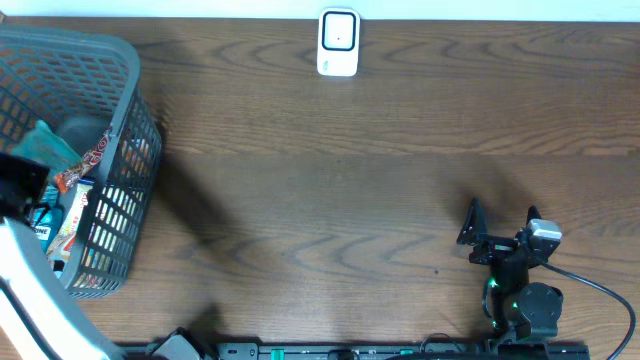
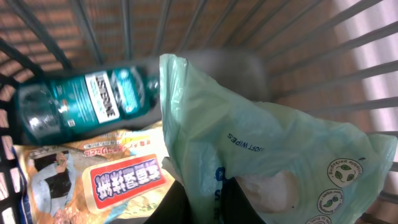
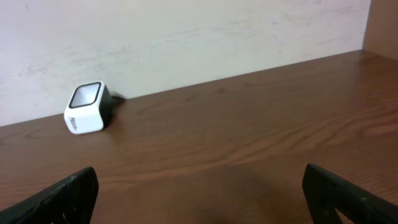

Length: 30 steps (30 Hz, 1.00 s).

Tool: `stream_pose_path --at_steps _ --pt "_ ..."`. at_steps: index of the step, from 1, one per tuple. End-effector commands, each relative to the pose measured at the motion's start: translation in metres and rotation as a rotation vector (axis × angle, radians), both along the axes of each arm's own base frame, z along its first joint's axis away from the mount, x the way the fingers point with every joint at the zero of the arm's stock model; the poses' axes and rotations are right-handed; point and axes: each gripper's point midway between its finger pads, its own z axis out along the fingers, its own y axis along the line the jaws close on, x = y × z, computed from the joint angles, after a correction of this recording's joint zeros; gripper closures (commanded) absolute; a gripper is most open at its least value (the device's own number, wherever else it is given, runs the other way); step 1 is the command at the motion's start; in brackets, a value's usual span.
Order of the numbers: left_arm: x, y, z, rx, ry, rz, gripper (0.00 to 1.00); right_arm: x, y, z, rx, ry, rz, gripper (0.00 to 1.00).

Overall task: Scan the item barcode
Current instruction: 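Lift the green pack out and place it on the table center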

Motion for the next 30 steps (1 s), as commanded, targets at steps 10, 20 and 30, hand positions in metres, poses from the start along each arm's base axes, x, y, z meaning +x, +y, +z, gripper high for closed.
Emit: stream_pose_path --at_steps 10,20,30 --pt "-0.004 -0.100 0.148 0.100 -0.538 -0.263 0.93 0.000 -0.003 0.000 -0.014 -0.001 -0.012 0.01" --pt "0.025 -0.232 0.134 -0.036 -0.521 -0.693 0.93 0.000 -0.003 0.000 -0.014 -0.001 -0.012 0.01" --pt "0.080 -0.357 0.029 0.007 -0.174 -0.969 0.93 0.000 -0.003 0.000 -0.014 -0.001 -0.012 0.01"
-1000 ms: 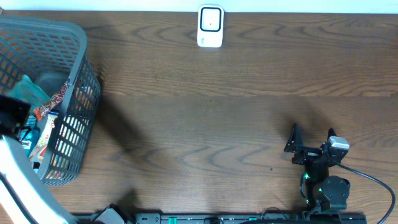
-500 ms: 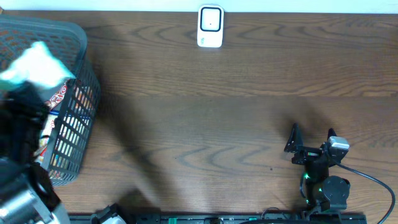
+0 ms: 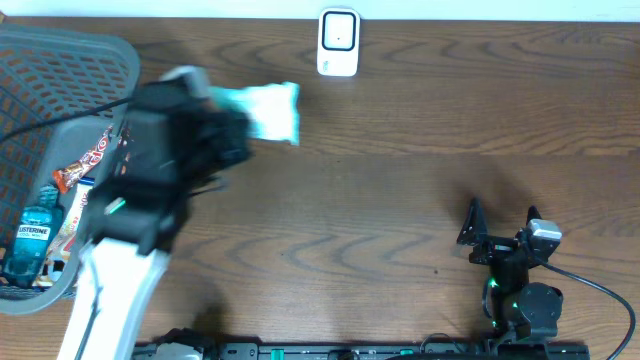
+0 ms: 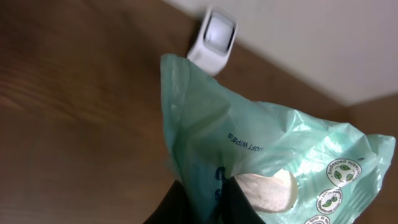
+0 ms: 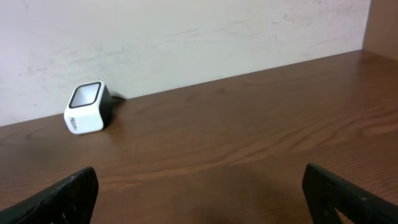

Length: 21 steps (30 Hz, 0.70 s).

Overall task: Scan the item barcode
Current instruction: 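Lift the green pack out and place it on the table center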

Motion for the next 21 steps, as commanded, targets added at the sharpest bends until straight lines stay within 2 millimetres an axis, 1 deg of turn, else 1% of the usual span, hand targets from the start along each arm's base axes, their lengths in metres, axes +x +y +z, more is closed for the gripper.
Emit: stream_pose_path --at_steps 1,4,6,8,11,14,16,21 --pt "0.018 -0.029 -0.041 0.117 0.059 -0.015 0.93 0.000 -0.003 0.000 -0.015 -0.001 -0.012 0.01" --pt "0.030 -0.072 -0.078 0.142 0.109 -0.103 0.93 0.000 -0.003 0.000 -0.015 -0.001 -0.012 0.01" --pt "0.034 -0.098 -0.104 0.154 0.143 -0.146 0.93 0.000 -0.003 0.000 -0.015 -0.001 -0.012 0.01" --pt "0.036 -0.118 -0.130 0.165 0.181 -0.174 0.93 0.000 -0.003 0.000 -0.015 -0.001 -0.012 0.01" --pt "0.039 -0.140 -0.166 0.186 0.225 -0.207 0.93 0.000 -0.003 0.000 -0.015 -0.001 -0.012 0.01" --pt "0.041 -0.155 -0.197 0.206 0.254 -0.233 0.93 0.000 -0.003 0.000 -0.015 -0.001 -0.012 0.01" --pt "0.042 -0.159 -0.213 0.218 0.271 -0.240 0.93 0.000 -0.003 0.000 -0.015 -0.001 -0.012 0.01" --pt "0.041 -0.159 -0.249 0.250 0.331 -0.241 0.93 0.000 -0.003 0.000 -0.015 -0.001 -0.012 0.01"
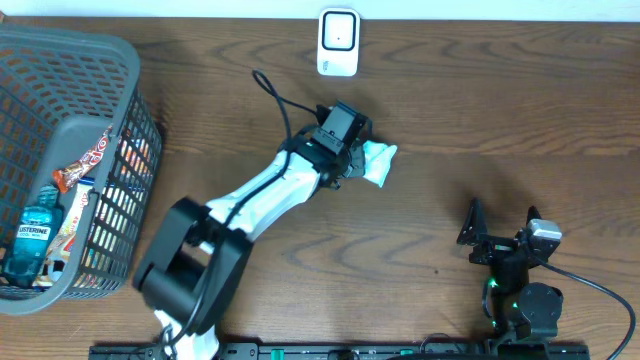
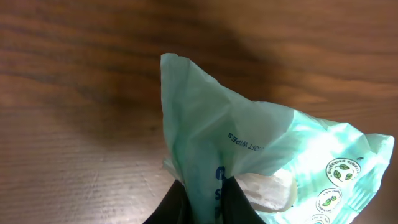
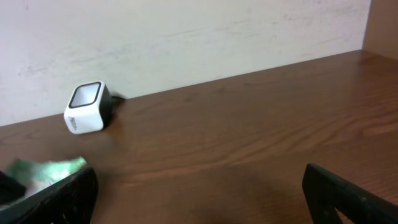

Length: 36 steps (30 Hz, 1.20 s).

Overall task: Scan the item barcode
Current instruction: 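Lift the green pack out and place it on the table center, then reach the left gripper into the basket and grasp the yellow snack bag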

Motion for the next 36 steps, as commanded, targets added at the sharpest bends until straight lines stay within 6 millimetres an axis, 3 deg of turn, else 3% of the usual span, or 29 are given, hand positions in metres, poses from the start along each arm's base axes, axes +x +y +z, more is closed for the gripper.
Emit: stream_pose_path --at_steps 1,5,9,11,15,17,19,23,27,31,33,36 --pt "0.000 0.004 -0.017 0.030 0.022 0.013 0.93 0.000 -0.003 0.000 -0.014 -0.001 -0.012 0.01" --pt "-0.008 0.003 -0.023 0.035 0.057 0.019 0.93 0.000 -0.003 0.000 -0.014 -0.001 -0.012 0.01" --pt "-0.014 -0.004 -0.014 0.000 0.068 -0.008 0.92 0.000 -0.003 0.000 -0.014 -0.001 -0.012 0.01" --pt "-0.017 -0.002 -0.009 0.002 0.072 -0.007 0.83 0.000 -0.003 0.000 -0.014 -0.001 -0.012 0.01" --pt "-0.021 0.004 0.005 0.006 0.074 -0.006 0.33 0.000 -0.003 0.000 -0.014 -0.001 -0.012 0.01" --pt "-0.021 0.006 0.018 0.002 0.055 -0.015 0.22 0.000 -0.003 0.000 -0.014 -0.001 -0.012 0.01" --pt "-0.019 0.011 0.042 -0.005 0.019 -0.032 0.18 0.000 -0.003 0.000 -0.014 -0.001 -0.012 0.01" --pt "-0.012 0.032 0.118 -0.029 -0.103 -0.045 0.14 0.000 -0.003 0.000 -0.014 -0.001 -0.012 0.01" --pt "-0.007 0.088 0.212 0.003 -0.290 0.036 0.03 0.000 -0.003 0.000 -0.014 -0.001 -0.012 0.01" --pt "-0.009 0.176 0.287 0.070 -0.478 0.254 0.02 0.000 -0.003 0.000 -0.014 -0.001 -0.012 0.01" --pt "-0.016 0.219 0.307 0.080 -0.529 0.368 0.02 0.000 -0.003 0.000 -0.014 -0.001 -0.012 0.01" --pt "-0.033 0.283 0.317 0.086 -0.526 0.579 0.02 0.000 -0.003 0.000 -0.014 -0.001 -0.012 0.01"
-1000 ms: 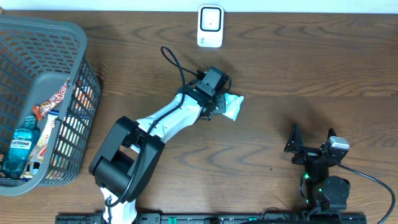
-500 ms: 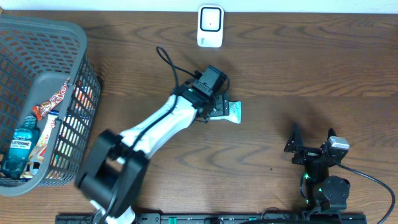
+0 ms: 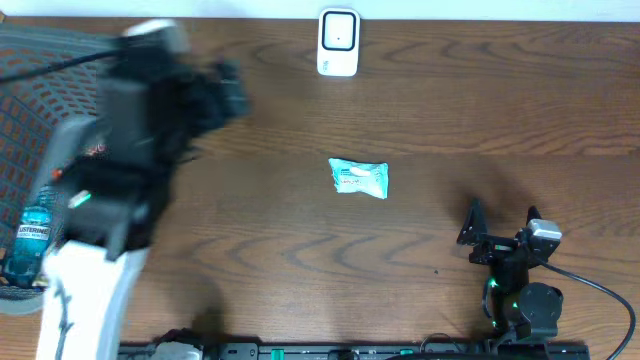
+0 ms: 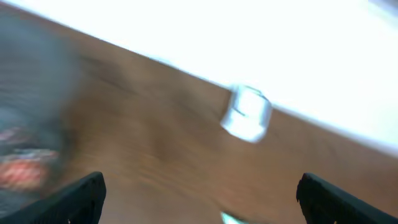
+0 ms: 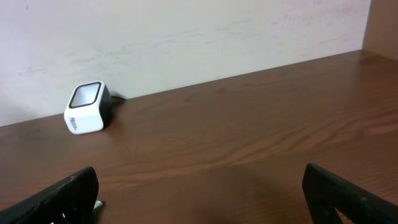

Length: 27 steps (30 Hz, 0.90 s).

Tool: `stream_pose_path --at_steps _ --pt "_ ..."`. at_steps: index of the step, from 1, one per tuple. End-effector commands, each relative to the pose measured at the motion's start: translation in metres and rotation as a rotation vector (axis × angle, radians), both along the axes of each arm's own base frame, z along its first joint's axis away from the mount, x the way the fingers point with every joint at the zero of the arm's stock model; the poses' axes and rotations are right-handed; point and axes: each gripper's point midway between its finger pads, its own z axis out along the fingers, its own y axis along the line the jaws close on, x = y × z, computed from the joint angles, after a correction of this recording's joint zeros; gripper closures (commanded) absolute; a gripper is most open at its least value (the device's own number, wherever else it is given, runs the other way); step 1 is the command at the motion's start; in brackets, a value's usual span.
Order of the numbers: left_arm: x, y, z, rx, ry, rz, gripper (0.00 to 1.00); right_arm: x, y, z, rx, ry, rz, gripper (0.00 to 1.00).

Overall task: Scan the item barcode
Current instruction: 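Reach the left gripper into the basket and grasp the yellow snack bag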

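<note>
The pale green wipes packet (image 3: 359,179) lies flat on the brown table, below the white scanner (image 3: 338,42) that stands at the far edge. My left gripper (image 3: 228,84), blurred with motion, is up near the basket's right side, well left of the packet. In the left wrist view it (image 4: 202,205) is open and empty, with the scanner (image 4: 247,112) ahead and a sliver of the packet (image 4: 229,218) at the bottom edge. My right gripper (image 3: 500,222) rests open near the front right, and its own view (image 5: 205,193) shows bare wood between the fingers and the scanner (image 5: 87,116) far off.
A grey wire basket (image 3: 130,60) fills the left end of the table, holding a teal mouthwash bottle (image 3: 28,245) and snack packets. A pale wall (image 5: 186,37) rises behind the table's far edge.
My left gripper was shut on the wipes packet low over the middle of the table. The packet now lies there alone, and the gripper is open and back near the basket.
My left gripper was down in the basket, shut on the wipes packet. Then it held the packet over the table right of the basket, then low at the table's middle. Now the packet is let go on the table. The right arm stayed still.
</note>
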Motion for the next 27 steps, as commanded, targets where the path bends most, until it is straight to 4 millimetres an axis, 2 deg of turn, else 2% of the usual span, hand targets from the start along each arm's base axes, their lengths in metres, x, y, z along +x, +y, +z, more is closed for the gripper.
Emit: stream_pose_path --at_steps 1,3,6,8,11,13,17,23,27 --pt "-0.015 0.068 -0.008 -0.002 0.044 0.235 0.02 0.000 -0.003 0.000 -0.014 -0.001 -0.012 0.01" --pt "-0.034 0.108 -0.020 -0.051 0.100 0.393 0.02 0.000 -0.003 0.000 -0.014 -0.001 -0.012 0.01" --pt "-0.066 0.155 -0.047 -0.159 0.211 0.640 0.02 0.000 -0.003 0.000 -0.014 -0.001 -0.012 0.01" --pt "-0.088 0.178 -0.068 -0.250 0.278 0.809 0.02 0.000 -0.003 0.000 -0.014 -0.001 -0.012 0.01" --pt "-0.114 0.202 -0.099 -0.393 0.356 1.048 0.02 0.000 -0.003 0.000 -0.014 -0.001 -0.012 0.01" --pt "-0.126 0.214 -0.122 -0.486 0.393 1.197 0.02 0.000 -0.003 0.000 -0.014 -0.001 -0.012 0.01" --pt "-0.135 0.221 -0.158 -0.618 0.438 1.397 0.02 0.000 -0.003 0.000 -0.014 -0.001 -0.012 0.01" --pt "-0.134 0.219 -0.203 -0.786 0.493 1.648 0.02 0.000 -0.003 0.000 -0.014 -0.001 -0.012 0.01" --pt "-0.123 0.226 -0.225 -0.781 0.541 1.674 0.02 0.000 -0.003 0.000 -0.014 -0.001 -0.012 0.01"
